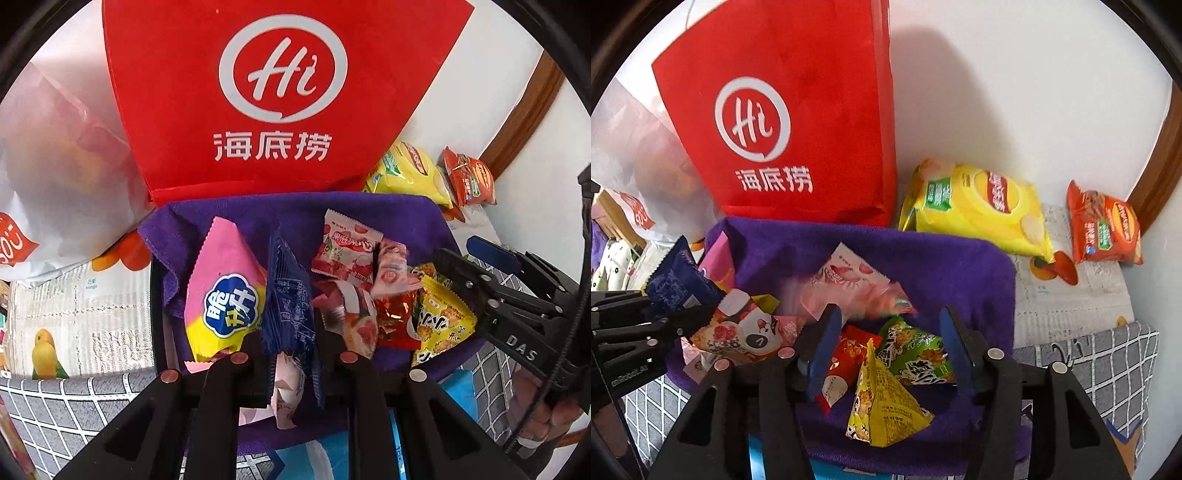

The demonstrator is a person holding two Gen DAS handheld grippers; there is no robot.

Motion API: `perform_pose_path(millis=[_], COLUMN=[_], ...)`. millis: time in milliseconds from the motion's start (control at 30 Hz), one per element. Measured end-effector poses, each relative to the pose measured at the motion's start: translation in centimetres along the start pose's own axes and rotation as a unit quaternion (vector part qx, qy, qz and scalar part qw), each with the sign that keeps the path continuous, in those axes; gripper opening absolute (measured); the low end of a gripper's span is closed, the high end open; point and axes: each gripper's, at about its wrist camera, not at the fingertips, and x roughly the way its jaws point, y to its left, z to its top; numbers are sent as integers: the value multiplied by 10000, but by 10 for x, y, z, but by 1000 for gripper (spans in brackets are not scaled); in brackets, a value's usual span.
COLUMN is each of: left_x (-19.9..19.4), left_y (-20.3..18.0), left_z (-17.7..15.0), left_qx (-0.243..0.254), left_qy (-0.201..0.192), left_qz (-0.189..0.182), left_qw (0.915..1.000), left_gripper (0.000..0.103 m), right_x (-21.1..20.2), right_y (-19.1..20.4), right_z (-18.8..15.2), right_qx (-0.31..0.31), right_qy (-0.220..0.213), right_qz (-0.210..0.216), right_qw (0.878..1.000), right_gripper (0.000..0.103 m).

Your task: Organize snacks

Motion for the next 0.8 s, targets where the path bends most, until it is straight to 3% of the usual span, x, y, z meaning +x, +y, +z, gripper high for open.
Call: perform_pose_path(millis=[100,167,533,800], left_x=[-8,-15,-65,-105], left_y=[0,0,-17,-39], left_z=[0,1,-4,-23], left_qx=[-15,-23,106,306], left_qy=[-104,-184,-688,-956], left_qz=[-43,-29,-52,-45], left_qw=[9999,9998,9976,9949], left_gripper=[27,49,56,63], right_x=[-7,-13,-68,-125], right_y=[-1,-1,0,15], right_z=[2,2,-3,-31], right_qx=[48,73,385,157], right_qy=[-87,-149,-526,-628], right_qz=[18,-6,-32,-250], right_qw=[9999,9999,9979,9976], right_gripper=[56,56,59,60])
